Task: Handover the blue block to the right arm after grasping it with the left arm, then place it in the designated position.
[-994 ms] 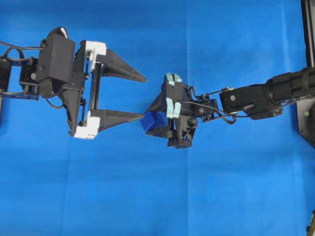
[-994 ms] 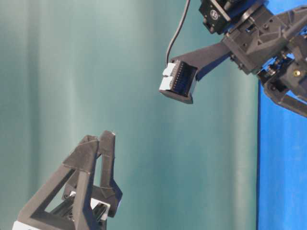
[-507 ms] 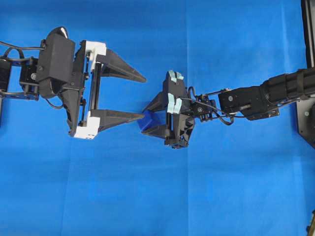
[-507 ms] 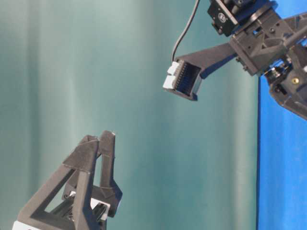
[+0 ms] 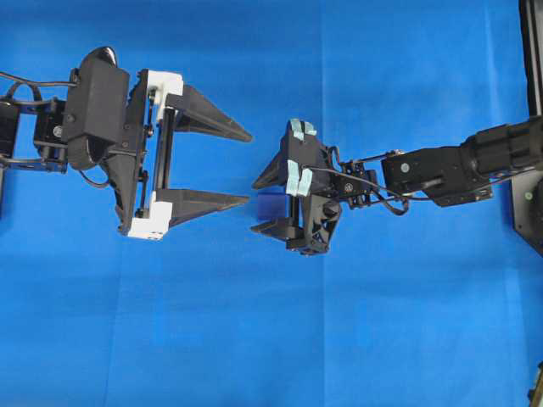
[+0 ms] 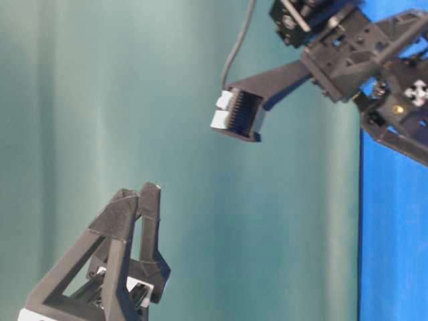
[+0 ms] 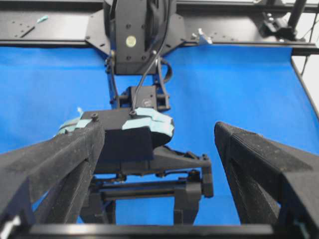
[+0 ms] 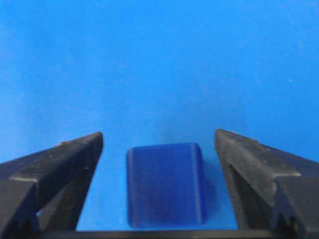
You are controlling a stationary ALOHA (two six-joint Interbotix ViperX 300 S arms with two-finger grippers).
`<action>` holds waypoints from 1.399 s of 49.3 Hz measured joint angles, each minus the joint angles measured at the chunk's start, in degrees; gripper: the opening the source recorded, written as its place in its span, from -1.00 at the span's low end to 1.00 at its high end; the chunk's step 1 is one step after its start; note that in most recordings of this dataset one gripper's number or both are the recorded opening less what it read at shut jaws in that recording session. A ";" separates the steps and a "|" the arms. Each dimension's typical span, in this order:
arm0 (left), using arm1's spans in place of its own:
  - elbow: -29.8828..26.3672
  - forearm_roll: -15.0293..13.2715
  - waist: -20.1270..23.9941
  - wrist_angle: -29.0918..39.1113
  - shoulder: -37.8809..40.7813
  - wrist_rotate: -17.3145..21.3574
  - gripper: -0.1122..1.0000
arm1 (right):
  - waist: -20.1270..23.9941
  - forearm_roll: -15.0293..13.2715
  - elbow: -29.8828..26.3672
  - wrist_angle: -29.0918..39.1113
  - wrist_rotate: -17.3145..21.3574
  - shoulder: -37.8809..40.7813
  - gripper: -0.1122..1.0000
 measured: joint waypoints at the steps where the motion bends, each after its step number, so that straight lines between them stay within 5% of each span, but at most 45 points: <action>1: 0.00 -0.09 0.09 0.00 0.00 0.00 0.88 | 0.00 0.00 0.00 0.44 0.00 -0.26 0.79; 46: 0.00 0.00 0.00 0.00 0.00 -0.18 0.88 | 3.25 -3.78 0.00 30.85 -0.09 -34.10 0.78; 69: 0.00 0.00 0.09 0.00 0.00 -0.26 0.88 | 3.34 -4.31 1.58 33.31 -0.09 -40.17 0.78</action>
